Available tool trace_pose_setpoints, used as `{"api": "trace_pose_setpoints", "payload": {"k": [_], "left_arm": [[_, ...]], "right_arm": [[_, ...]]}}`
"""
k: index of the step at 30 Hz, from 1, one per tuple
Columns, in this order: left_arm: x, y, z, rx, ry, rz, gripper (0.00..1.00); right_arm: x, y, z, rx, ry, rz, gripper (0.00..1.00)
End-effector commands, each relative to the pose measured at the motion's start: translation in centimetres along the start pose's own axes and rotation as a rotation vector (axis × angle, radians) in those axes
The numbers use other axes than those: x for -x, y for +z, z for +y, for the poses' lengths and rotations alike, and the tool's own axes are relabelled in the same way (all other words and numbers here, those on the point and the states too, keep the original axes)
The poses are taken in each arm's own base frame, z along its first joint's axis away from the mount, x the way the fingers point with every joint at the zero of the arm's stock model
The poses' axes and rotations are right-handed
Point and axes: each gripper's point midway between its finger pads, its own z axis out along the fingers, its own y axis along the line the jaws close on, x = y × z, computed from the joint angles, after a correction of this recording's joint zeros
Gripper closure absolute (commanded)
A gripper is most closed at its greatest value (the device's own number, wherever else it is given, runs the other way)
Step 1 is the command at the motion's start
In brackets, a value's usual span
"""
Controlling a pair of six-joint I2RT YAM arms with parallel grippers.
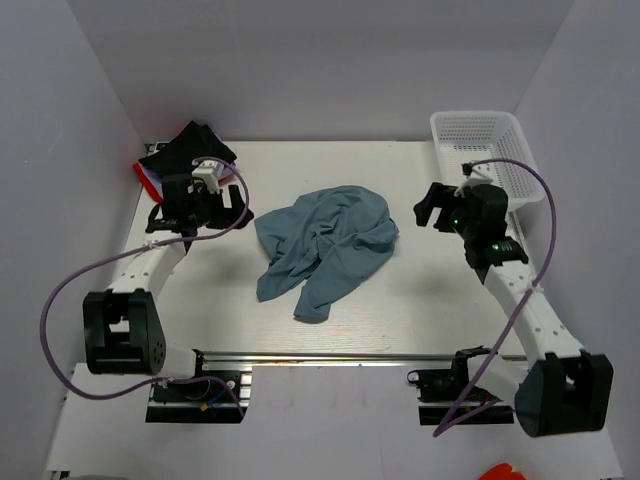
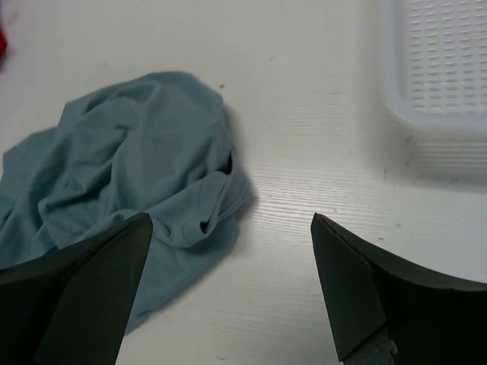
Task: Fold and stack the t-shirts
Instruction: Flatten out the tshirt
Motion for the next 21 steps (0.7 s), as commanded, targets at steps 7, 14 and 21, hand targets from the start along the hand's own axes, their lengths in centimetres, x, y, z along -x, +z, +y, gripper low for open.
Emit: {"api": "trace_pose_setpoints", "payload": {"k": [7, 14, 21], "left_arm": [[-4.9, 6.1, -0.5, -0.046, 0.011, 0.266, 0.01], [-7.2, 9.0, -0.7, -0.013, -0.006, 0.38, 0.14], [-8.9, 10.5, -0.9, -0.005, -0.008, 0.463, 0.56]], "right_arm": [[-3.7, 3.7, 4.4, 0.259, -0.003, 0.271, 0.1], [-6.9, 6.0, 4.4, 0.231, 0.027, 0.385, 0.11], [-9.1, 7.4, 5.4, 0.246, 0.045, 0.445, 0.14]]}}
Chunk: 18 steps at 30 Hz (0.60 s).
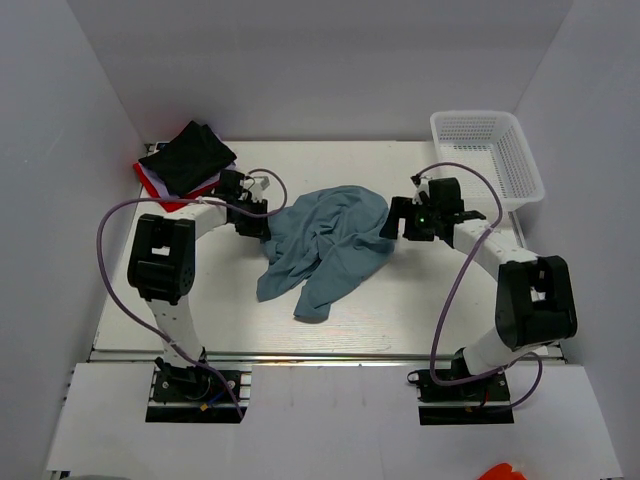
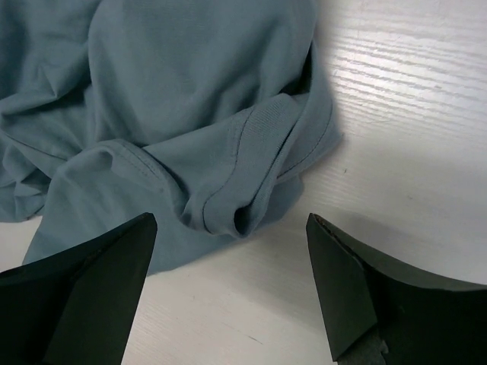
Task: Fold and stack the t-shirts
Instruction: Flatten out the tshirt
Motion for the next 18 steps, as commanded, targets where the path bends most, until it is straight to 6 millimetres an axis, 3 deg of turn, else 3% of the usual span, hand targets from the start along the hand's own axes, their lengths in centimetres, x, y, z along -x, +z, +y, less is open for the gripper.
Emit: {"api": "trace_pose_setpoints", "payload": {"k": [1, 2, 3, 6, 7, 8, 11, 13, 18], "left_arm": [[1.2, -0.2, -0.3, 0.014, 0.019, -0.002, 0.67], [0.9, -0.2, -0.3, 0.014, 0.014, 0.011, 0.91], [0.9, -0.2, -0.1, 0.03, 0.004, 0.01, 1.0], [1.2, -0.7, -0.1, 0.038, 0.012, -0.014, 1.0], [1.4, -0.9, -0.2, 0.037, 0.018, -0.031, 1.0], [2.2, -1.7, -0.6, 0.036, 0.029, -0.064, 1.0], [2.1, -2.7, -0.8, 0.044, 0.024, -0.115, 1.0], [3.7, -4.4, -1.3, 0.051, 0.041, -0.199, 1.0], [5.3, -7.9, -2.0, 0.083, 0.053, -0.319, 1.0]], "right_arm": [[1.7, 0.9, 1.4, 0.042, -0.004, -0.024, 0.15], [1.6, 1.1, 1.5, 0.048, 0.001, -0.017, 0.18], [1.6, 1.3, 1.8, 0.056, -0.004, -0.011, 0.19], [0.9, 2.3, 1.7, 0.053, 0.007, 0.014, 0.35], [1.2, 2.6, 1.7, 0.053, 0.006, 0.001, 0.45], [1.0, 2.8, 1.6, 0.053, 0.014, 0.004, 0.66], [1.9, 2.5, 1.8, 0.044, 0.02, -0.029, 0.92], [2.6, 2.0, 1.6, 0.017, 0.02, -0.062, 1.0], [5.7, -1.6, 2.2, -0.021, 0.006, -0.221, 1.0]]}}
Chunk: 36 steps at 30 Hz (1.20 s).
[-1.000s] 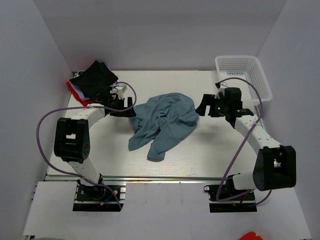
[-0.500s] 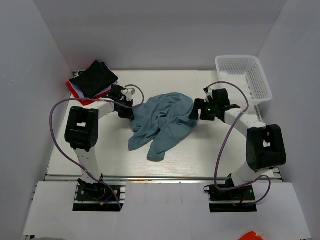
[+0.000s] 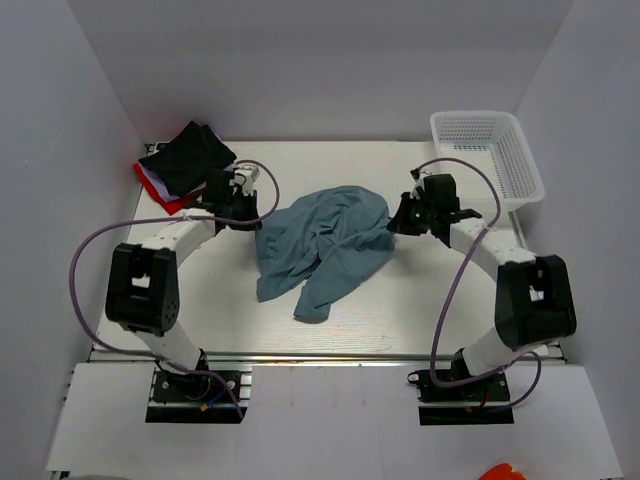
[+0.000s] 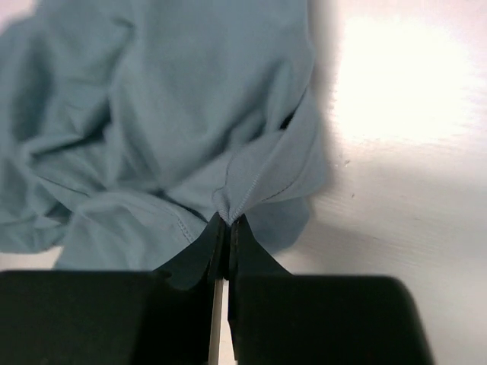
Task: Fold and stack the t-shirts
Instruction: Flatten out the tshirt
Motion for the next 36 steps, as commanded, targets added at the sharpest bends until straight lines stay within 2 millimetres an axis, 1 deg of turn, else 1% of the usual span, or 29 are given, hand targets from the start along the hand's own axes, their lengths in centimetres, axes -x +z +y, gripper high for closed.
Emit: {"api": "trace_pose_setpoints", "payload": {"k": [1, 2, 4, 5, 6, 8, 9, 10, 11, 13, 14, 15, 16, 17, 19, 20, 21, 23, 24, 25, 26, 27, 28, 30, 31, 33, 34, 35, 36], "left_arm": [[4.9, -3.6, -0.8, 0.032, 0.021, -0.196, 1.0], [5.8, -5.2, -0.9, 0.05, 0.03, -0.241, 1.0], [7.0, -7.0, -0.9, 0.076, 0.024, -0.303, 1.0], [7.7, -8.1, -0.8, 0.103, 0.013, -0.337, 1.0], [8.9, -10.3, -1.1, 0.117, 0.022, -0.401, 1.0], [10.5, -12.9, -0.9, 0.165, -0.004, -0.49, 1.0], [11.7, -14.6, -1.1, 0.179, 0.0, -0.548, 1.0], [12.5, -17.0, -1.6, 0.185, -0.005, -0.612, 1.0], [13.8, -19.1, -1.6, 0.212, -0.008, -0.671, 1.0], [14.9, -22.0, -1.4, 0.26, -0.021, -0.741, 1.0], [15.6, -24.6, -1.0, 0.312, -0.039, -0.795, 1.0], [15.9, -26.0, -0.8, 0.338, -0.06, -0.824, 1.0], [16.7, -27.9, -0.9, 0.356, -0.069, -0.873, 1.0], [16.7, -29.2, -0.1, 0.415, -0.095, -0.896, 1.0], [17.2, -33.0, 0.4, 0.489, -0.126, -0.973, 1.0], [17.3, -34.1, 0.5, 0.508, -0.138, -1.0, 1.0], [17.3, -35.4, 0.6, 0.527, -0.151, -1.02, 1.0], [17.7, -37.9, 0.5, 0.555, -0.161, -1.068, 1.0], [17.7, -38.5, 0.6, 0.572, -0.16, -1.071, 1.0], [17.9, -40.4, 0.5, 0.588, -0.178, -1.115, 1.0], [17.9, -41.0, 0.6, 0.609, -0.175, -1.117, 1.0], [17.8, -42.2, 0.6, 0.618, -0.187, -1.143, 1.0], [17.8, -43.5, 0.9, 0.655, -0.2, -1.16, 1.0], [17.8, -45.1, 1.0, 0.687, -0.215, -1.184, 1.0], [17.5, -46.5, 1.3, 0.727, -0.231, -1.193, 1.0], [17.4, -48.0, 1.4, 0.761, -0.246, -1.213, 1.0], [16.9, -49.6, 1.6, 0.788, -0.274, -1.239, 1.0], [16.7, -49.8, 1.8, 0.811, -0.279, -1.236, 1.0], [16.6, -51.0, 1.9, 0.832, -0.293, -1.256, 1.0]], "right_arm": [[6.2, -5.1, 2.4, 0.012, -0.049, -0.264, 1.0], [6.7, -5.8, 2.7, 0.015, -0.06, -0.293, 1.0], [8.1, -7.7, 3.0, 0.0, -0.08, -0.368, 1.0], [8.9, -9.2, 3.5, 0.002, -0.093, -0.415, 1.0], [9.8, -10.5, 3.7, -0.011, -0.1, -0.462, 1.0], [11.4, -12.4, 3.2, -0.07, -0.11, -0.536, 1.0], [12.0, -14.1, 3.8, -0.067, -0.126, -0.578, 1.0], [12.8, -15.1, 3.5, -0.102, -0.123, -0.613, 1.0], [14.2, -16.7, 3.1, -0.155, -0.131, -0.668, 1.0], [15.6, -19.4, 3.5, -0.183, -0.137, -0.736, 1.0], [16.6, -21.0, 2.8, -0.248, -0.119, -0.784, 1.0], [16.9, -22.1, 2.9, -0.264, -0.13, -0.809, 1.0], [17.8, -23.9, 3.0, -0.293, -0.126, -0.858, 1.0], [18.6, -25.5, 2.9, -0.324, -0.13, -0.893, 1.0], [19.8, -28.3, 3.0, -0.375, -0.146, -0.959, 1.0], [20.0, -29.4, 3.2, -0.387, -0.15, -0.983, 1.0], [21.0, -31.9, 3.2, -0.433, -0.145, -1.041, 1.0], [21.6, -33.9, 3.2, -0.472, -0.163, -1.078, 1.0], [22.1, -35.6, 3.5, -0.496, -0.16, -1.114, 1.0], [22.6, -37.3, 3.7, -0.518, -0.181, -1.144, 1.0], [23.0, -39.1, 4.1, -0.536, -0.201, -1.174, 1.0], [23.1, -40.3, 4.1, -0.56, -0.205, -1.196, 1.0], [23.5, -42.4, 4.5, -0.586, -0.216, -1.236, 1.0], [23.5, -44.7, 4.5, -0.628, -0.216, -1.283, 1.0], [23.6, -46.7, 4.9, -0.64, -0.209, -1.324, 1.0], [23.6, -48.7, 5.0, -0.687, -0.232, -1.361, 1.0], [23.5, -50.4, 5.1, -0.703, -0.22, -1.394, 1.0], [23.4, -51.8, 5.4, -0.725, -0.24, -1.428, 1.0], [23.4, -52.3, 5.5, -0.732, -0.244, -1.436, 1.0]]}}
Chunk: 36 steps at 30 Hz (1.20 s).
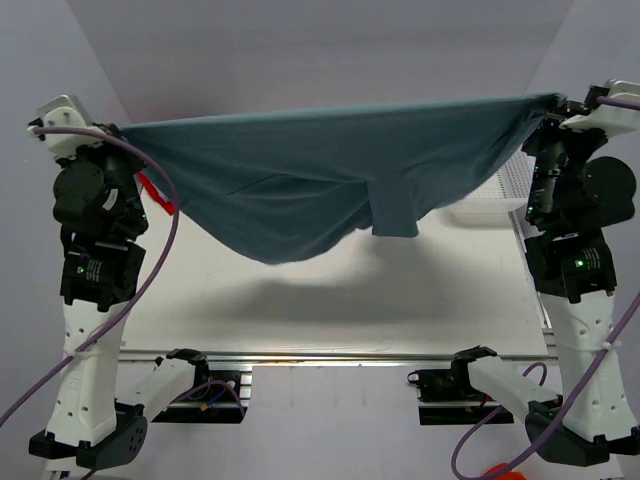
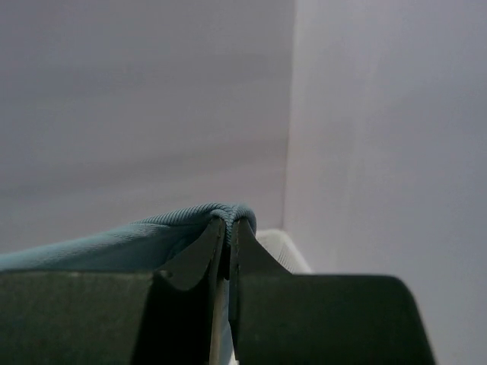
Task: Fold and stack the t-shirts
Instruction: Flatten out the tshirt
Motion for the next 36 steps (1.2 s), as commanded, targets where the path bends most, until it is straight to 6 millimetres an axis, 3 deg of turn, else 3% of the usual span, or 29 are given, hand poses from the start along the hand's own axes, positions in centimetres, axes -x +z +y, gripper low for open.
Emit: {"api": "trace_pose_setpoints", "payload": {"k": [1, 2, 3, 5, 10, 14, 18, 23, 24, 25, 26, 27, 28, 30, 31, 33, 35, 36], "left_arm": [[4.2, -2.0, 4.2, 0.172, -0.009, -0.084, 1.0], [4.0, -2.1, 4.2, 0.172, -0.002, -0.076, 1.0], [5.5, -2.7, 4.5, 0.17, -0.027, -0.106, 1.0], [6.1, -3.3, 4.7, 0.16, -0.03, -0.11, 1.0], [8.6, -5.1, 4.6, 0.091, -0.065, -0.156, 1.0], [10.1, -6.5, 4.4, 0.029, -0.087, -0.177, 1.0], [10.2, -6.9, 3.5, -0.034, -0.097, -0.175, 1.0], [6.6, -4.7, 0.4, -0.131, -0.051, -0.092, 1.0], [5.6, -4.1, 0.1, -0.129, -0.048, -0.067, 1.0], [4.2, -3.0, -0.7, -0.137, -0.033, -0.041, 1.0], [1.8, -2.0, -1.1, -0.132, -0.015, 0.005, 1.0], [0.1, -1.3, -1.5, -0.127, -0.006, 0.043, 1.0], [-3.2, 0.3, -1.8, -0.099, 0.019, 0.102, 1.0], [-7.0, 1.8, -2.3, -0.078, 0.037, 0.17, 1.0], [-9.9, 2.7, -2.0, -0.047, 0.061, 0.217, 1.0], [-15.2, 4.3, -2.3, -0.019, 0.096, 0.311, 1.0], [-20.1, 5.3, -2.4, -0.008, 0.134, 0.372, 1.0], [-22.4, 5.7, -2.6, -0.011, 0.141, 0.403, 1.0]], "right_arm": [[6.9, -1.7, -4.4, -0.155, -0.02, -0.174, 1.0], [7.7, -2.0, -4.7, -0.154, -0.033, -0.186, 1.0], [8.5, -2.3, -4.7, -0.143, -0.026, -0.201, 1.0], [9.7, -3.2, -5.0, -0.123, -0.022, -0.22, 1.0], [11.4, -5.3, -4.5, -0.024, -0.008, -0.256, 1.0], [13.1, -7.3, -5.2, -0.001, 0.021, -0.302, 1.0], [12.4, -7.4, -4.3, 0.046, 0.033, -0.287, 1.0], [9.3, -5.4, -2.3, 0.086, 0.044, -0.209, 1.0], [6.7, -4.3, -1.2, 0.1, 0.023, -0.15, 1.0], [5.9, -4.0, -0.7, 0.108, 0.052, -0.133, 1.0], [3.9, -3.3, 0.0, 0.114, 0.049, -0.097, 1.0], [3.1, -2.8, 0.5, 0.118, 0.074, -0.089, 1.0], [-0.9, -1.6, 2.1, 0.14, 0.071, -0.009, 1.0], [-3.9, -0.3, 3.3, 0.141, 0.091, 0.052, 1.0], [-8.0, 0.6, 4.1, 0.127, 0.067, 0.136, 1.0], [-12.0, 2.0, 5.0, 0.095, 0.096, 0.212, 1.0], [-19.4, 3.3, 6.5, 0.07, 0.068, 0.358, 1.0], [-21.7, 3.4, 6.8, 0.065, 0.053, 0.405, 1.0]]}}
